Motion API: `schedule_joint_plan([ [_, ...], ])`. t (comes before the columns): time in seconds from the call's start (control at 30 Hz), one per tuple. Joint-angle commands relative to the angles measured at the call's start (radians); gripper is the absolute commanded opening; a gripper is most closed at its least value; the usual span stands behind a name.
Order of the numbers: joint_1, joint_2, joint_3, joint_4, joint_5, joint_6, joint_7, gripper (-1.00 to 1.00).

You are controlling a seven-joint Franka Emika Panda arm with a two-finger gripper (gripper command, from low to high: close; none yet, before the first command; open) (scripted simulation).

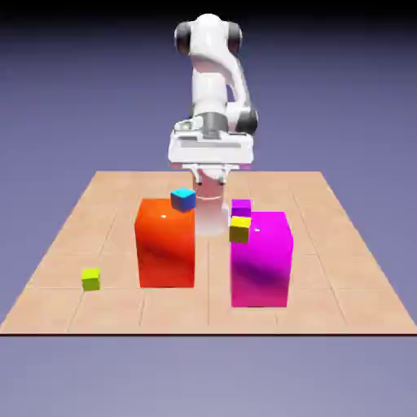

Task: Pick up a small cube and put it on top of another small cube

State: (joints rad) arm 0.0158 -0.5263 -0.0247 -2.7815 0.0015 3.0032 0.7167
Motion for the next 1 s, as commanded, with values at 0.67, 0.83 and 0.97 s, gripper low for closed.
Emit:
schedule_joint_plan([
  [0.67, 0.066, 0.761, -0.430, 0.496, 0.026, -0.588, -0.424, 0.00],
  [0.83, 0.082, 0.942, -0.533, 0.614, 0.033, -0.729, -0.525, 0.00],
  [0.97, 0.094, 1.087, -0.615, 0.709, 0.038, -0.841, -0.605, 0.00],
])
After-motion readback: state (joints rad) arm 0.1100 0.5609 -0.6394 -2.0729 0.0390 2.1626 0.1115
